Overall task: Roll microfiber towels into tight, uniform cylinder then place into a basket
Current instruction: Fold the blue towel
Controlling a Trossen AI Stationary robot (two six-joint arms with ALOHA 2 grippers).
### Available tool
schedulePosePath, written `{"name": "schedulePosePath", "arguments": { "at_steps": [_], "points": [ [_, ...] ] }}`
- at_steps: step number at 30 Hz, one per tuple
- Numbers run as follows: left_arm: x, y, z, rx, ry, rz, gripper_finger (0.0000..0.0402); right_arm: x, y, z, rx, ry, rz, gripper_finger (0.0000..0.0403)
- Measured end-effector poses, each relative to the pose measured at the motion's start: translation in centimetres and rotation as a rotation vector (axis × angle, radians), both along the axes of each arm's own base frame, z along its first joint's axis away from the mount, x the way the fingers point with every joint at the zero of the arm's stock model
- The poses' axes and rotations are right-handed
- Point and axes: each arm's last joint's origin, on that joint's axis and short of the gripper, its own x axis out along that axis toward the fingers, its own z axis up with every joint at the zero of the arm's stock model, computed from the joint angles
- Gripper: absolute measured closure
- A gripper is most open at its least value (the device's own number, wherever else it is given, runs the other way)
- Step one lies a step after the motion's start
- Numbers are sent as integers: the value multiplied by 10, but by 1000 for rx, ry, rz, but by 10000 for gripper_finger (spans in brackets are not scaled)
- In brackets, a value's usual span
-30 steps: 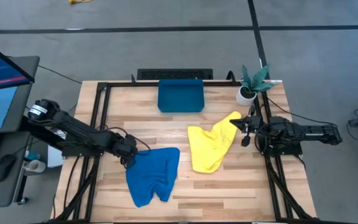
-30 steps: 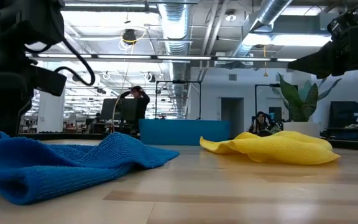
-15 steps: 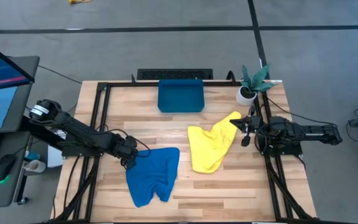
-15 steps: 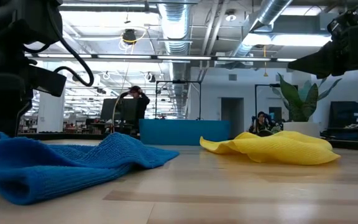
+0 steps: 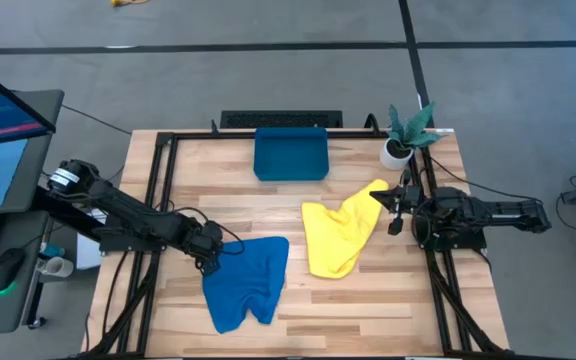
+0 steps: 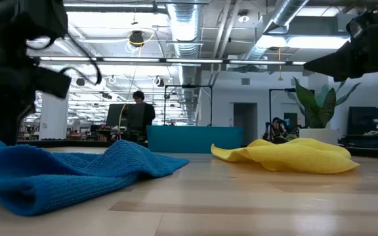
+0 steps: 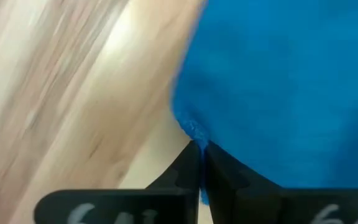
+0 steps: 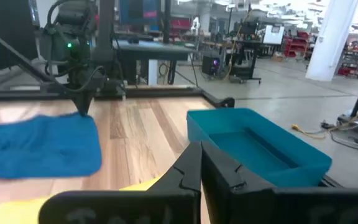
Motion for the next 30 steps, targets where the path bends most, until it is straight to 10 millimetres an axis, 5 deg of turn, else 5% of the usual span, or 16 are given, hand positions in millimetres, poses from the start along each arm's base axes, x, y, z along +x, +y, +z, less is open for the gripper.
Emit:
{"name": "schedulePosePath", "arguments": {
  "at_steps": [19,25,30],
  "points": [
    [18,-4,39,100,-55,-65,401,-12,3,55,117,-602,139,368],
    [16,-2,38,125,-41,-60,401,-7,5,93,70,-590,197,346],
    [16,-2,38,134,-44,-58,401,18,7,113,69,-444,244,330]
  ]
}}
